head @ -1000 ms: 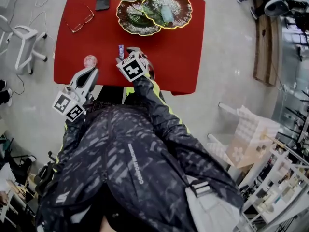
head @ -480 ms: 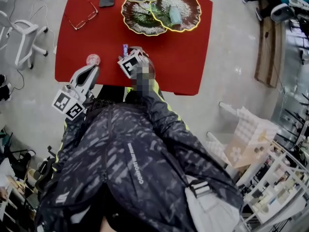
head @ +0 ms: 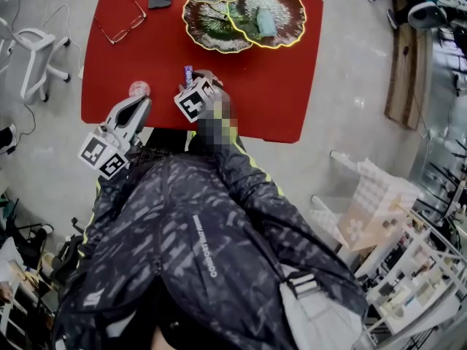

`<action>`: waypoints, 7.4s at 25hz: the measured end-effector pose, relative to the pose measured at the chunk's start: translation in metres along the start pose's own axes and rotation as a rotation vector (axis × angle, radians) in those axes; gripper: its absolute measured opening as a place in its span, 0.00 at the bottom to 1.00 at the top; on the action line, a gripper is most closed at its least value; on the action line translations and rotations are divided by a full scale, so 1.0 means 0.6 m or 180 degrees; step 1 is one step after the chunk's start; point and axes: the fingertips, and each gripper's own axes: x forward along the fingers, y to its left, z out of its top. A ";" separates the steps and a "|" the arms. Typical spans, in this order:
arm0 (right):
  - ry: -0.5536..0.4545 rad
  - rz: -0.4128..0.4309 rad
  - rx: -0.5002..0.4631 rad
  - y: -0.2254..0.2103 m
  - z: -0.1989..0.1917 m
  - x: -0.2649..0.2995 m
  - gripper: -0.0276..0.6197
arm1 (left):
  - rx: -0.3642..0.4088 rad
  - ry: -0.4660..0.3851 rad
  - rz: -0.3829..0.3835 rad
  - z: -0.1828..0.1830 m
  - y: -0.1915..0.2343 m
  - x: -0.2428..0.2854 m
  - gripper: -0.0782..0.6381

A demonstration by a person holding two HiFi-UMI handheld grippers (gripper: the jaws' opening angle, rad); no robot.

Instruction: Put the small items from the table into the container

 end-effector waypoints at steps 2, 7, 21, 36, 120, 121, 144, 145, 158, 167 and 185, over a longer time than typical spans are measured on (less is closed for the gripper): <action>-0.0057 0.0003 0.0012 0.000 -0.001 0.001 0.36 | 0.0001 -0.0007 -0.0005 0.002 0.000 0.003 0.13; -0.0103 0.0000 0.0024 -0.002 0.000 0.002 0.36 | 0.0010 -0.0005 0.0002 0.002 0.002 0.003 0.13; -0.0112 0.0051 0.0029 -0.011 -0.007 -0.011 0.20 | 0.0053 0.0000 -0.0003 0.010 -0.010 0.007 0.13; -0.0287 0.0015 0.0060 -0.020 -0.004 -0.061 0.19 | 0.0143 -0.0020 -0.0076 0.020 -0.032 0.021 0.13; -0.1090 -0.0904 -0.1257 -0.214 0.396 -0.376 0.18 | 0.0255 -0.0537 -0.0059 0.107 -0.021 0.049 0.13; -0.1077 -0.0895 -0.1259 -0.214 0.397 -0.371 0.18 | 0.0249 -0.0536 -0.0053 0.107 -0.017 0.047 0.13; -0.1339 -0.0907 -0.1087 -0.212 0.388 -0.384 0.19 | 0.0253 -0.0470 -0.0088 0.100 -0.031 0.047 0.13; -0.1346 -0.0900 -0.1075 -0.210 0.384 -0.386 0.19 | 0.0273 -0.0462 -0.0090 0.100 -0.035 0.048 0.13; -0.1451 -0.0824 -0.0989 -0.174 0.340 -0.411 0.18 | 0.0490 -0.0247 -0.0188 0.088 -0.084 0.068 0.12; -0.1385 -0.0683 -0.0936 -0.144 0.289 -0.404 0.19 | 0.0399 -0.0337 -0.0277 0.083 -0.115 0.069 0.13; -0.1152 -0.0215 -0.0968 -0.046 0.206 -0.324 0.22 | 0.0273 -0.0329 -0.0182 0.023 -0.117 0.016 0.13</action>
